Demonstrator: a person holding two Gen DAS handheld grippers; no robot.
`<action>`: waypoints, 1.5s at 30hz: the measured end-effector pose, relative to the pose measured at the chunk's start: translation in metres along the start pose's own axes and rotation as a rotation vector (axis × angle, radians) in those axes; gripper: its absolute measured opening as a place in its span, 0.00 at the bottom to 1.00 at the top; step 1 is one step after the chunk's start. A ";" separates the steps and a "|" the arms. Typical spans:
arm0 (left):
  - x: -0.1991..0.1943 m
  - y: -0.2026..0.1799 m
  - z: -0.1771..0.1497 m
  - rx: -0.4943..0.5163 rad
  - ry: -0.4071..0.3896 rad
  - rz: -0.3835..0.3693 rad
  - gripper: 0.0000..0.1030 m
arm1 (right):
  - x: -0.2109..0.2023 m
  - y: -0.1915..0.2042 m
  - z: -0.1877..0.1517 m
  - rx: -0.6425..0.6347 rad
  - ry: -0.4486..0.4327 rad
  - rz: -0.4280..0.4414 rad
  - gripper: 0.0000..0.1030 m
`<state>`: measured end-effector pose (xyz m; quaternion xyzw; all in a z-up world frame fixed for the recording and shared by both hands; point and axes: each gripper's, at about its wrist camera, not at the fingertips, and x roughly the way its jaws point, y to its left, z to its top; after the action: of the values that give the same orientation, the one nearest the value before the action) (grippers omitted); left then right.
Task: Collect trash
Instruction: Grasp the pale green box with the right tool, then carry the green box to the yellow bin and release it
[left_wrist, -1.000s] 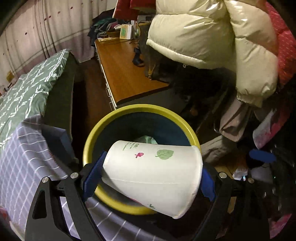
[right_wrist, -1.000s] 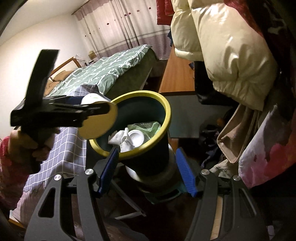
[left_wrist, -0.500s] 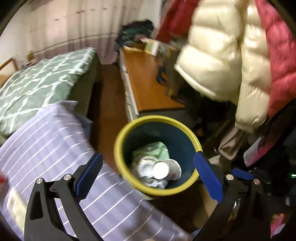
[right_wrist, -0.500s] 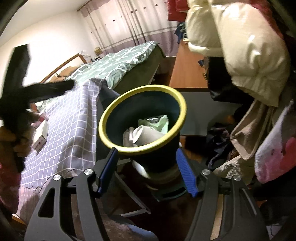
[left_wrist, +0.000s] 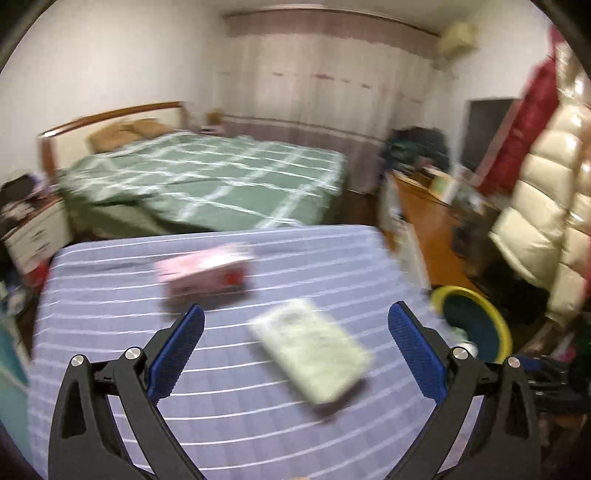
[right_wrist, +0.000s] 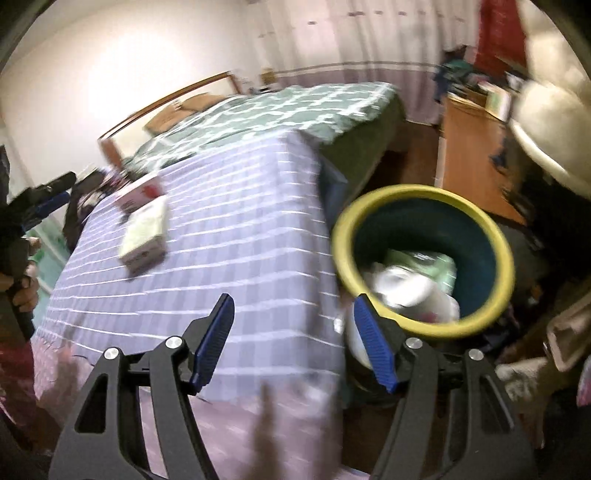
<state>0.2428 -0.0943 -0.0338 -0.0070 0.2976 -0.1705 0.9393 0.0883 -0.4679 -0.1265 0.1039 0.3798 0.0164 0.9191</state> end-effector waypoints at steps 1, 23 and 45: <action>-0.002 0.014 -0.003 -0.016 -0.006 0.024 0.95 | 0.005 0.013 0.004 -0.022 0.004 0.015 0.63; 0.009 0.101 -0.038 -0.151 -0.063 0.113 0.95 | 0.137 0.192 0.041 -0.390 0.140 0.051 0.87; 0.011 0.100 -0.041 -0.173 -0.057 0.091 0.95 | 0.083 0.175 0.052 -0.357 0.070 0.078 0.66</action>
<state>0.2596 -0.0003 -0.0853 -0.0795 0.2845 -0.1011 0.9500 0.1929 -0.2969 -0.1127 -0.0468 0.3984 0.1227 0.9077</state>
